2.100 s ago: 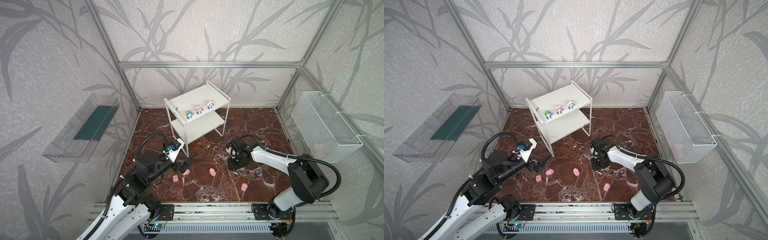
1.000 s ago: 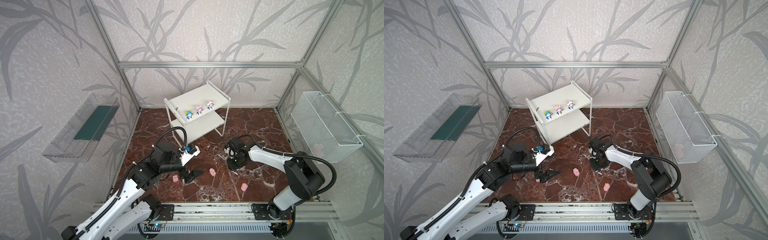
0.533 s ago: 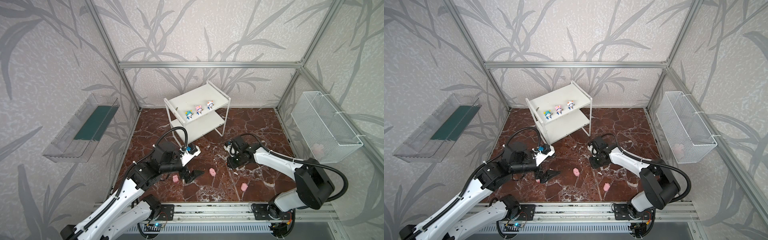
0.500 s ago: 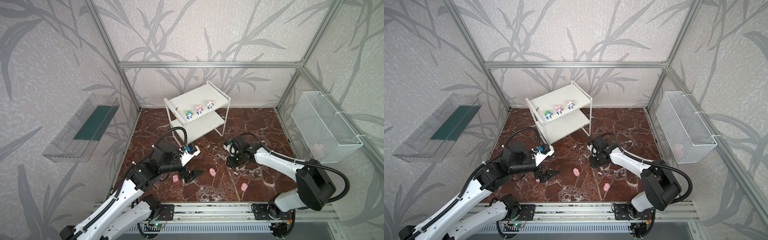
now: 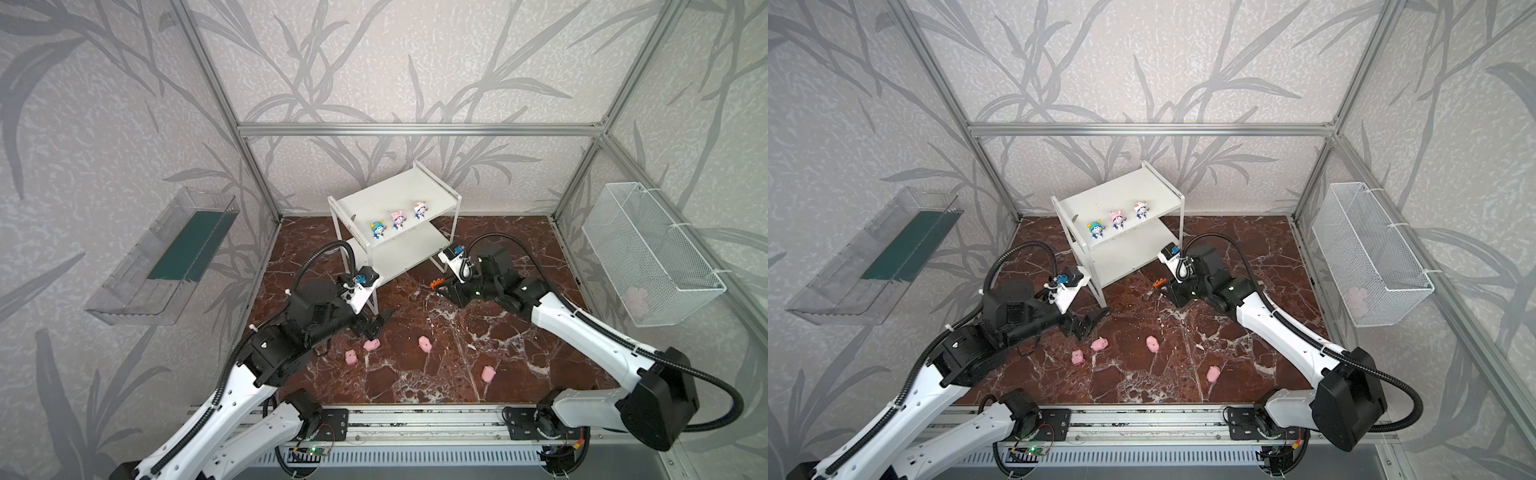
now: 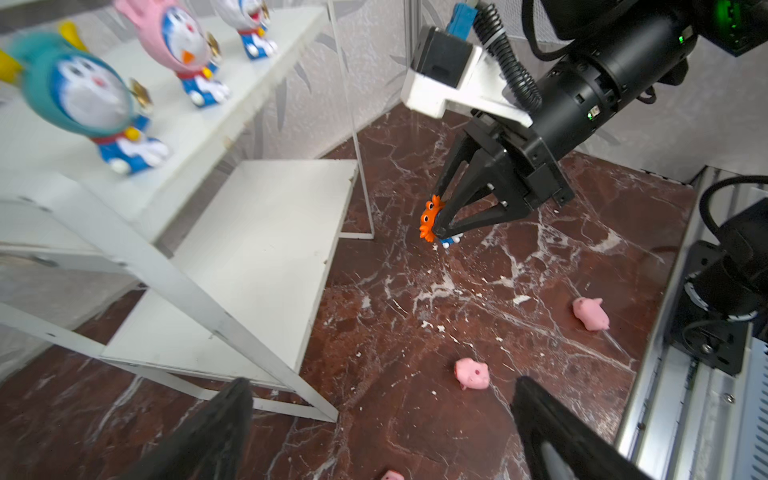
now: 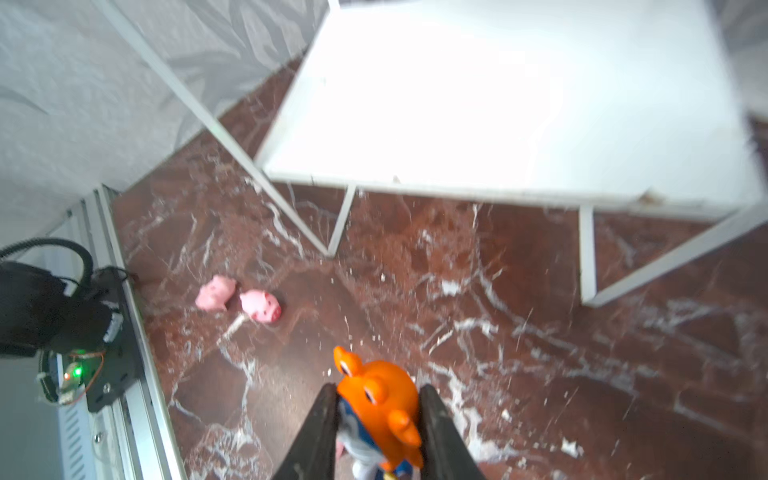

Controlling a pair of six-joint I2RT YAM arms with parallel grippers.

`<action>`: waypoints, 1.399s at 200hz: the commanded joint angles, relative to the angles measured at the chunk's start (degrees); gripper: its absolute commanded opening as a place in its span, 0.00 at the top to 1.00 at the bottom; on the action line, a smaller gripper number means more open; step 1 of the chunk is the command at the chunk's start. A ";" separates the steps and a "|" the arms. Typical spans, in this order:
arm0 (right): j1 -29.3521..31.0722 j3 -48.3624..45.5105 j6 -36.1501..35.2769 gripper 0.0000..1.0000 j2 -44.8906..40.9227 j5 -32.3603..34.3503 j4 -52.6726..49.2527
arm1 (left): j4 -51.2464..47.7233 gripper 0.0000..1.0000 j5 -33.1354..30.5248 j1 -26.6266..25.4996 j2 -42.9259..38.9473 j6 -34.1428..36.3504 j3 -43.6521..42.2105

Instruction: Place and organize the plastic toys onto the shelf

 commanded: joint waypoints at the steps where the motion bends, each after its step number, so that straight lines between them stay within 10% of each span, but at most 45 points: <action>1: -2.63 5.81 -1.15 0.76 -0.66 -3.25 3.17 | 1.60 0.01 -3.50 -0.27 0.05 2.13 2.53; 149: -9.35 32.66 -2.39 0.76 14.16 -8.88 1.17 | 8.63 0.01 -0.48 -0.37 -4.71 6.91 -3.07; 280: -9.86 34.41 -1.58 0.76 19.52 -6.60 4.62 | 12.15 0.01 -0.40 -0.37 -7.57 7.13 -8.08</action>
